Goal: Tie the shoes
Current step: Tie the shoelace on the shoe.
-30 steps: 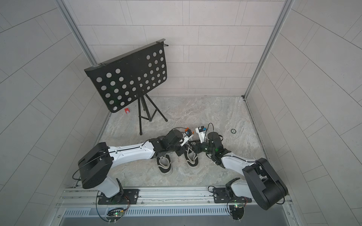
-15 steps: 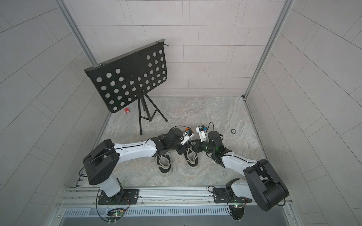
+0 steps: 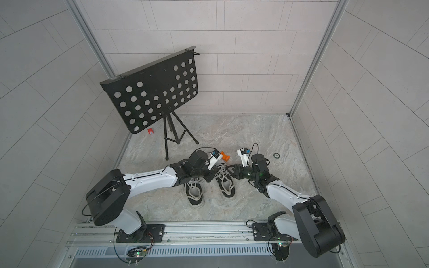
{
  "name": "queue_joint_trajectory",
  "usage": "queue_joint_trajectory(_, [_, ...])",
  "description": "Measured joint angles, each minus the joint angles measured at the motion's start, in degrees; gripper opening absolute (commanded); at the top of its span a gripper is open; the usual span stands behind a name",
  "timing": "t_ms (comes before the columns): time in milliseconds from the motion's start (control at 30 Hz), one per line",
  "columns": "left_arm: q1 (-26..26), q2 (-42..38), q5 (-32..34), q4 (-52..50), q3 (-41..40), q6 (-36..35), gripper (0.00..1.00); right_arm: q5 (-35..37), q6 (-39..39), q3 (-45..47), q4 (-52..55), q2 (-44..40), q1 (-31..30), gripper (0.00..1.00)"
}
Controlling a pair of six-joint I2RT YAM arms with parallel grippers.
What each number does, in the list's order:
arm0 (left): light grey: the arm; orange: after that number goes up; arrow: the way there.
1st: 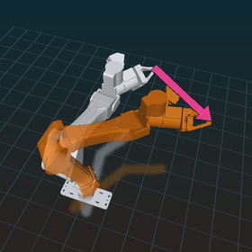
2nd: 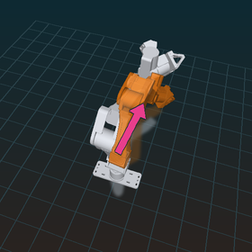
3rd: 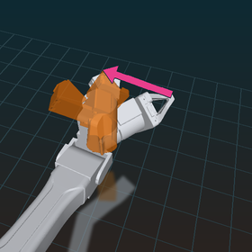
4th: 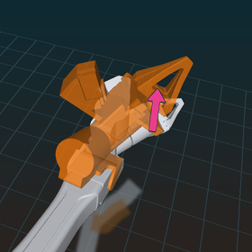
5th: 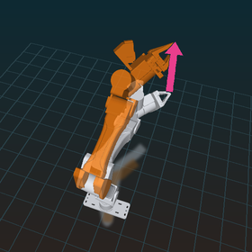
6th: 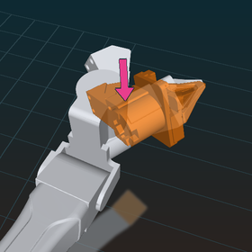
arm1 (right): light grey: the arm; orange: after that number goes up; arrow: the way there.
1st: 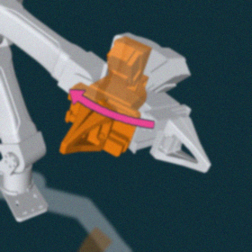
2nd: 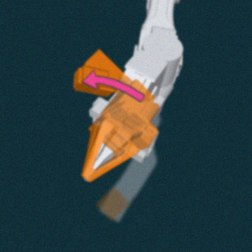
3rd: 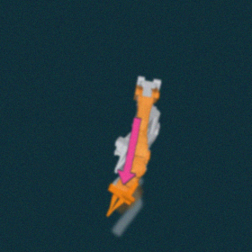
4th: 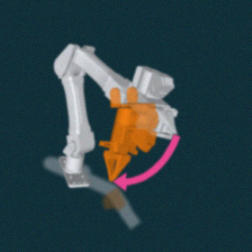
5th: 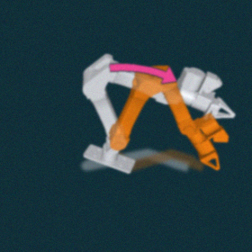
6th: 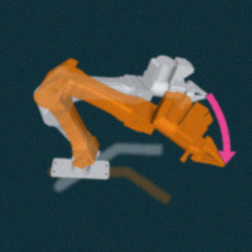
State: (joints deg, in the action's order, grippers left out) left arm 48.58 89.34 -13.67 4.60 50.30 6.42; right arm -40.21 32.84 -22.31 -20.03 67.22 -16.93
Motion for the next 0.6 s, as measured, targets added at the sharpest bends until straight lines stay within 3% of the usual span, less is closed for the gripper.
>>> queue_joint_trajectory(167, [-3.13, -5.4, -5.33, 0.33, -3.5, 6.08, 0.03, 4.66, 0.24, 1.07, 7.56, -8.63, 0.11, 0.65])
queue_joint_trajectory(300, [-5.64, -7.69, -9.62, 0.61, -6.43, 10.64, 0.03, 10.12, 0.24, 2.99, 12.37, -13.2, 0.13, 0.61])
queue_joint_trajectory(400, [-6.73, -8.2, -11.52, -0.33, -6.73, 12.31, 0.03, 12.85, 0.9, 3.04, 15.32, -12.11, 0.13, 0.57])
queue_joint_trajectory(600, [-7.3, -8.46, -13.31, -0.61, -7.34, 13.81, 0.03, 15.1, 8.04, 1.18, 16.92, -3.91, -0.39, 0.57])
